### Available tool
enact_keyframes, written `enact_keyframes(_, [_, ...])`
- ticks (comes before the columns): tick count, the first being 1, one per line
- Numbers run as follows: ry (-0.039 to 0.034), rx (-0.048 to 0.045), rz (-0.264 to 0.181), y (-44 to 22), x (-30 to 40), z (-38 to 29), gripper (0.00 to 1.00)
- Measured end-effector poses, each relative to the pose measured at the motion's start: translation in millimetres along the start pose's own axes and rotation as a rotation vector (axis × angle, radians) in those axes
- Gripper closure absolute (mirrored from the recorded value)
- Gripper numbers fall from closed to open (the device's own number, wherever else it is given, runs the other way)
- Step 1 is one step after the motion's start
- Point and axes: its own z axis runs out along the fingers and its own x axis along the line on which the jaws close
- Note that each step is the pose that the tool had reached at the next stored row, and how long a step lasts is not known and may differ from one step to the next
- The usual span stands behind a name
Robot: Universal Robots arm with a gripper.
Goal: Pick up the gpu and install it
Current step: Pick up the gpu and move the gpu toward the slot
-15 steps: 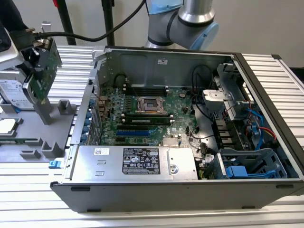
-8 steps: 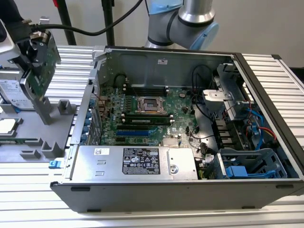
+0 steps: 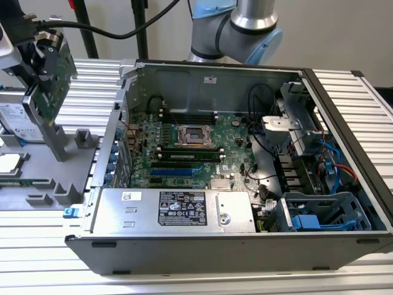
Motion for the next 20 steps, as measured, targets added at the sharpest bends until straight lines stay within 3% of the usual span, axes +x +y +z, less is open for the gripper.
enact_keyframes(12, [0.0, 0.0, 0.0, 3.0, 0.0, -10.7, 1.0])
enact_keyframes(20, [-0.0001, -0.0001, 0.0, 3.2, 0.0, -11.4, 1.0])
